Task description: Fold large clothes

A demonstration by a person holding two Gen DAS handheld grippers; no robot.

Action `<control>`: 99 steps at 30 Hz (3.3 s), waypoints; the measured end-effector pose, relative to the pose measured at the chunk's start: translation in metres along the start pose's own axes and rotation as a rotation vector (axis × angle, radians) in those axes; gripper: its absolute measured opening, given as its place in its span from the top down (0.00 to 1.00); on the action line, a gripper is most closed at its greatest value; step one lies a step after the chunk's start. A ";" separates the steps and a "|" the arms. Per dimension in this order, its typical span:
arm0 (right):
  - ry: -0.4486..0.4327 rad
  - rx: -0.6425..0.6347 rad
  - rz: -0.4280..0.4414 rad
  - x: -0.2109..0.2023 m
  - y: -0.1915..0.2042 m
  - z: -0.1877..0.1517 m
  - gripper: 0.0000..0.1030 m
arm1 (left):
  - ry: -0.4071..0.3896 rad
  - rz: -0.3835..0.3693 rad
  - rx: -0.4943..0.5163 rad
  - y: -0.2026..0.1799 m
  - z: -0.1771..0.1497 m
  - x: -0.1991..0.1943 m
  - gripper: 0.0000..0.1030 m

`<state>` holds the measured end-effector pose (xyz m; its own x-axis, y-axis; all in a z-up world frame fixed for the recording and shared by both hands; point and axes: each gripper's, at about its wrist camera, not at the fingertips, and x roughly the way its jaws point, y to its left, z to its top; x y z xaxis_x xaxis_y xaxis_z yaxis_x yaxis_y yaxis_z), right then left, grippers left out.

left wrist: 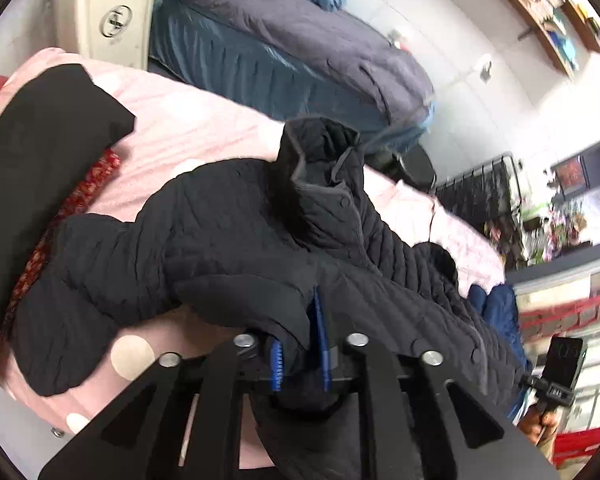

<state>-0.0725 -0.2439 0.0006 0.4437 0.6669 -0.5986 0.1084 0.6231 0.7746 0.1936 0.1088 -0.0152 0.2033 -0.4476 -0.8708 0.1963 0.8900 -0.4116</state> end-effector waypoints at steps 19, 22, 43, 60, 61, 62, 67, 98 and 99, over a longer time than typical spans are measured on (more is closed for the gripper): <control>0.142 0.159 -0.614 0.158 -0.112 -0.024 0.43 | 0.067 0.066 -0.149 0.077 -0.055 0.099 0.12; 0.036 0.107 -0.625 0.119 -0.099 -0.016 0.33 | 0.022 0.095 -0.224 0.112 -0.063 0.075 0.08; -0.251 0.704 -0.280 0.126 -0.179 0.061 0.76 | -0.020 0.292 -0.388 0.139 -0.005 0.132 0.86; -0.284 0.326 -0.608 0.106 -0.108 0.147 0.70 | -0.205 0.286 -0.269 0.136 0.064 0.077 0.31; -0.289 0.341 -0.581 0.099 -0.107 0.139 0.38 | -0.244 0.236 -0.263 0.133 0.052 0.068 0.14; -0.297 0.334 -0.581 0.094 -0.103 0.126 0.13 | -0.284 0.211 -0.254 0.129 0.039 0.061 0.08; -0.227 0.127 -0.697 0.093 -0.071 0.069 0.13 | -0.248 0.171 -0.229 0.122 -0.031 0.044 0.06; 0.260 -0.636 -0.416 0.311 0.118 -0.033 0.87 | -0.108 0.326 -0.424 0.142 -0.248 0.046 0.07; 0.221 -0.529 -0.372 0.296 0.109 -0.017 0.87 | -0.118 0.337 -0.371 0.133 -0.245 0.047 0.07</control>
<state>0.0552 0.0284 -0.0960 0.2632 0.4024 -0.8768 -0.2561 0.9054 0.3387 -0.0061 0.2274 -0.1770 0.3076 -0.1185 -0.9441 -0.2483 0.9479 -0.1998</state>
